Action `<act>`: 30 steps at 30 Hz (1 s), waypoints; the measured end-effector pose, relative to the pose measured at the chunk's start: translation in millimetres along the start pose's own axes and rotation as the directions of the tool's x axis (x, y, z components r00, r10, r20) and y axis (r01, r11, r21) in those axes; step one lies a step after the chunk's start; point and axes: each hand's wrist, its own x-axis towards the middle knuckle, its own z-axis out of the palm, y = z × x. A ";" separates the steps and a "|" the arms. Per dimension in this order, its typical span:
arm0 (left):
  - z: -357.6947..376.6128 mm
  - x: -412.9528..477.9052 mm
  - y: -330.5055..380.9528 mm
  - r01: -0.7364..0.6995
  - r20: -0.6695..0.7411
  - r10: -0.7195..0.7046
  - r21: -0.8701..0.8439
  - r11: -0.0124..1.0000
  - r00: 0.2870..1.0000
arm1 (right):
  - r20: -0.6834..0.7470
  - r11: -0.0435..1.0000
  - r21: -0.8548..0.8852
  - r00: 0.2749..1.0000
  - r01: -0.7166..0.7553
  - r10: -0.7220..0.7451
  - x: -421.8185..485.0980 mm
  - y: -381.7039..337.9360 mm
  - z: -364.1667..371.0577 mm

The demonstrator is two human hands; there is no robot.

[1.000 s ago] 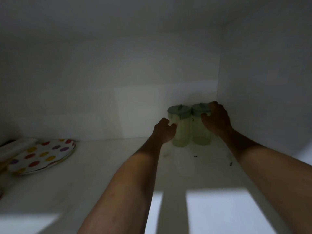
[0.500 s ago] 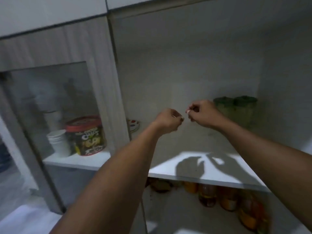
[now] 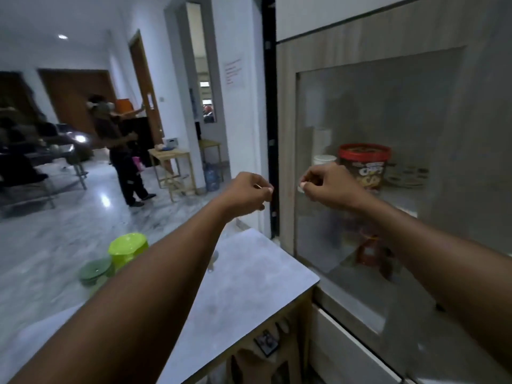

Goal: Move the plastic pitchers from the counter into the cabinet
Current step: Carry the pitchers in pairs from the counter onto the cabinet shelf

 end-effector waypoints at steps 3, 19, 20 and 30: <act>-49.6 -13.6 -65.8 0.122 -0.105 -0.120 0.009 0.993 0.987 | 0.130 0.997 0.065 0.990 0.043 -0.051 37.4 -36.2 73.2; -51.9 112.2 -432.4 0.807 -0.107 -0.808 -0.065 0.587 0.580 | 0.697 0.843 -0.005 0.603 -0.539 0.389 202.7 58.0 469.5; -44.2 118.0 -446.7 0.834 -0.049 -0.842 -0.117 0.539 0.537 | 0.726 0.814 -0.030 0.547 -0.580 0.417 206.0 64.8 485.0; -18.0 152.0 -493.6 0.777 0.104 -0.903 -0.556 0.295 0.417 | 0.779 0.576 0.130 0.442 -0.807 0.444 199.6 60.2 563.1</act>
